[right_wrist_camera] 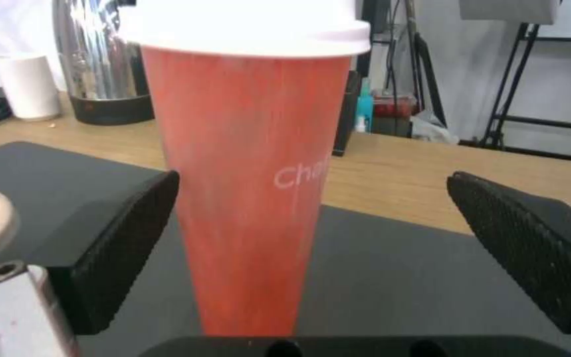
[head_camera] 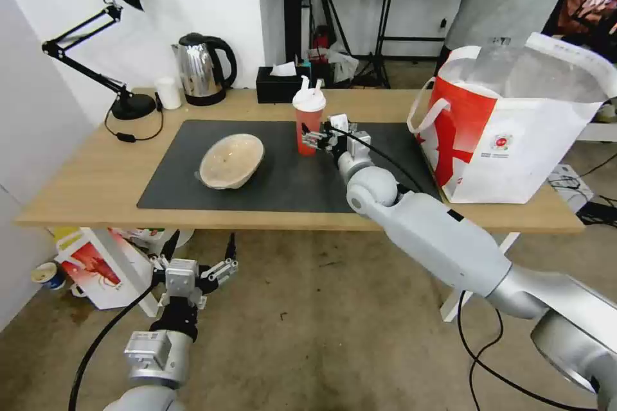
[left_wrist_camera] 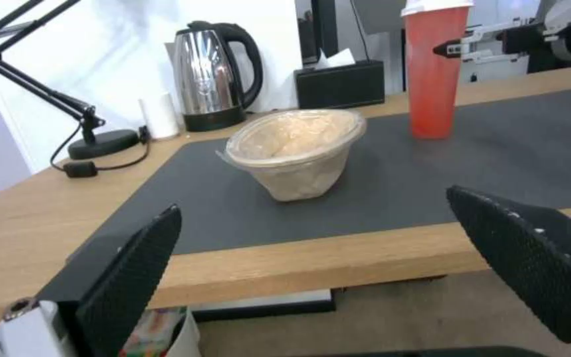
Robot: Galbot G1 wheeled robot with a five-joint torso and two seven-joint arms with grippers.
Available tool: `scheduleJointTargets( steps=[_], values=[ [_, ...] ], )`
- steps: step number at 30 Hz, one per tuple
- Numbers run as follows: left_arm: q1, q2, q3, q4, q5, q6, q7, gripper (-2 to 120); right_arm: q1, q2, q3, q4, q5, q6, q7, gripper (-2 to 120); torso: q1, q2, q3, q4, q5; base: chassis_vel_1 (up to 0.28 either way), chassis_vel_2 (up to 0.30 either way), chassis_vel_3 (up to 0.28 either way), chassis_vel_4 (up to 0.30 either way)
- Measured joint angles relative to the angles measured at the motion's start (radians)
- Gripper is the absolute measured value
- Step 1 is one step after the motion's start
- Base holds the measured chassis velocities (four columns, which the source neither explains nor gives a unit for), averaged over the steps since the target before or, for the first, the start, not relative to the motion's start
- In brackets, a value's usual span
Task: Pick up the trash from the table and place it into the takeout bag.
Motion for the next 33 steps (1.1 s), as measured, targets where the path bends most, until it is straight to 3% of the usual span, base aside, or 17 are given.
scheduleJointTargets(
  steps=[10, 14, 21, 25, 33],
  values=[
    [0.0, 0.0, 0.0, 0.0, 0.0, 0.0, 0.0, 100, 0.001, 0.036, 0.021, -0.086, -0.017, 0.025, -0.023, 100, 0.0, 0.0, 0.0, 0.0, 0.0001, 0.0, 0.0, 0.0, 0.0],
    [0.0, 0.0, 0.0, 0.0, 0.0, 0.0, 0.0, 100, 0.0, 0.04, 0.023, -0.093, -0.016, 0.031, -0.039, 91, 0.0, 0.0, 0.0, 0.0, 0.0001, 0.0, 0.0, 0.0, 0.0],
    [0.0, 0.0, 0.0, 0.0, 0.0, 0.0, 0.0, 100, 0.002, 0.045, 0.024, -0.111, 0.009, 0.036, -0.076, 72, 0.0, 0.0, 0.0, -0.0002, 0.0, 0.0, 0.0, 0.0, 0.0],
    [0.0, 0.0, 0.0, 0.0, 0.0, 0.0, 0.0, 100, 0.004, 0.073, 0.032, -0.15, 0.082, 0.043, -0.121, 52, 0.0, 0.0, 0.0, 0.0, 0.0, 0.0, 0.0, 0.0, 0.0],
    [0.0, 0.0, 0.0, 0.0, 0.0, 0.0, 0.0, 100, -0.008, 0.089, 0.078, -0.186, 0.119, 0.059, -0.15, 25, 0.0, 0.0, 0.0, -0.0003, 0.0001, 0.0, 0.0, 0.0, 0.0]
  ],
)
